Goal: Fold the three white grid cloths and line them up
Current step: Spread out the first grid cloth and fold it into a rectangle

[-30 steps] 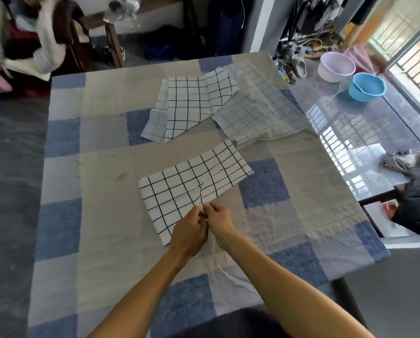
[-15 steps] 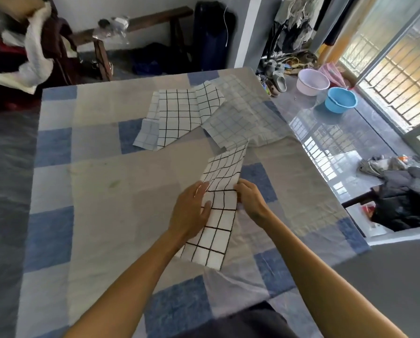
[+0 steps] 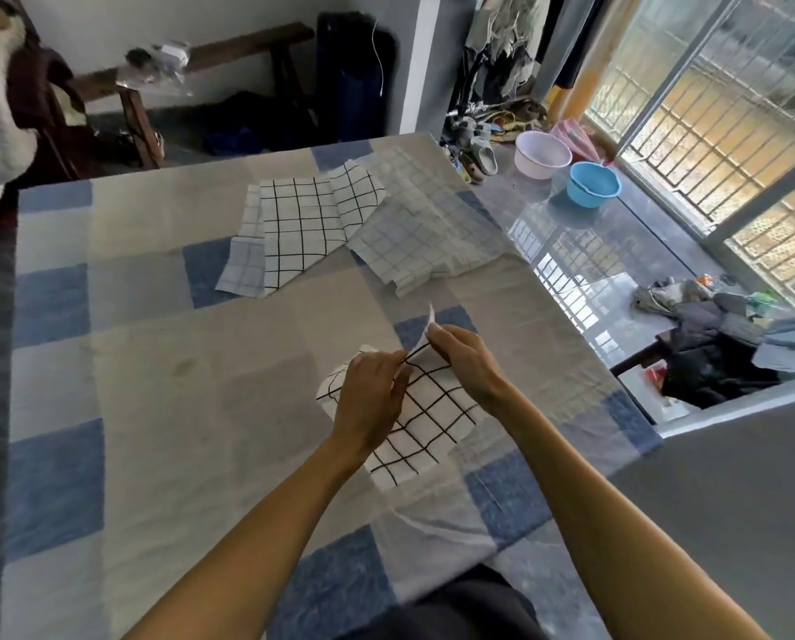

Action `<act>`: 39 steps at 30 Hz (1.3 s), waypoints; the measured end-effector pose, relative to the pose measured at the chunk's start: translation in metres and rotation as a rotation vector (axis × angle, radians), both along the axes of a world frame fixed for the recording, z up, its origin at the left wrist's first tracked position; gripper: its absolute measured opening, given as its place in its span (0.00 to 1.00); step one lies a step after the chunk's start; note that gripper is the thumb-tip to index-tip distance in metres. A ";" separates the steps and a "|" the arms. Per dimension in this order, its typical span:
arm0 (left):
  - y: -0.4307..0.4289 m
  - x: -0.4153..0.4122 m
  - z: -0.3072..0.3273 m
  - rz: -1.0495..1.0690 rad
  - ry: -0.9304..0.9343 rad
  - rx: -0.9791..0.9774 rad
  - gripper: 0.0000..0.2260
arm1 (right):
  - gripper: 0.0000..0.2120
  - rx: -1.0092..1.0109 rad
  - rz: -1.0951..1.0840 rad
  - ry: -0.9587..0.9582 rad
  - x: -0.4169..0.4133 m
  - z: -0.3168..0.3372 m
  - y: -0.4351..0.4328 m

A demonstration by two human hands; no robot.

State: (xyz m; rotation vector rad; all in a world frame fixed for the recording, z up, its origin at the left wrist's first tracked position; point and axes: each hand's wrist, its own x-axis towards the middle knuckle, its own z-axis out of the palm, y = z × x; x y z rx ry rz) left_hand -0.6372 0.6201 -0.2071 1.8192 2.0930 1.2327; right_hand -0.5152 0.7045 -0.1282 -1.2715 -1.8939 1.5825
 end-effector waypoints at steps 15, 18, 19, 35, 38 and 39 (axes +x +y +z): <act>0.000 -0.021 0.007 0.076 0.021 0.111 0.10 | 0.06 0.415 -0.062 -0.120 -0.013 -0.003 -0.002; 0.001 -0.021 0.012 0.059 0.048 0.135 0.11 | 0.14 0.572 -0.037 -0.111 -0.014 0.000 -0.004; 0.002 -0.021 0.014 0.053 0.053 0.135 0.11 | 0.15 0.614 -0.011 -0.111 -0.015 0.001 -0.003; -0.004 -0.047 0.028 0.037 0.166 0.153 0.12 | 0.05 0.755 -0.076 -0.092 -0.020 0.018 0.010; -0.011 -0.058 0.023 0.046 0.180 0.139 0.13 | 0.06 0.754 -0.103 -0.107 -0.012 0.023 0.014; -0.013 -0.061 0.022 0.050 0.184 0.131 0.13 | 0.06 0.752 -0.110 -0.116 -0.009 0.023 0.015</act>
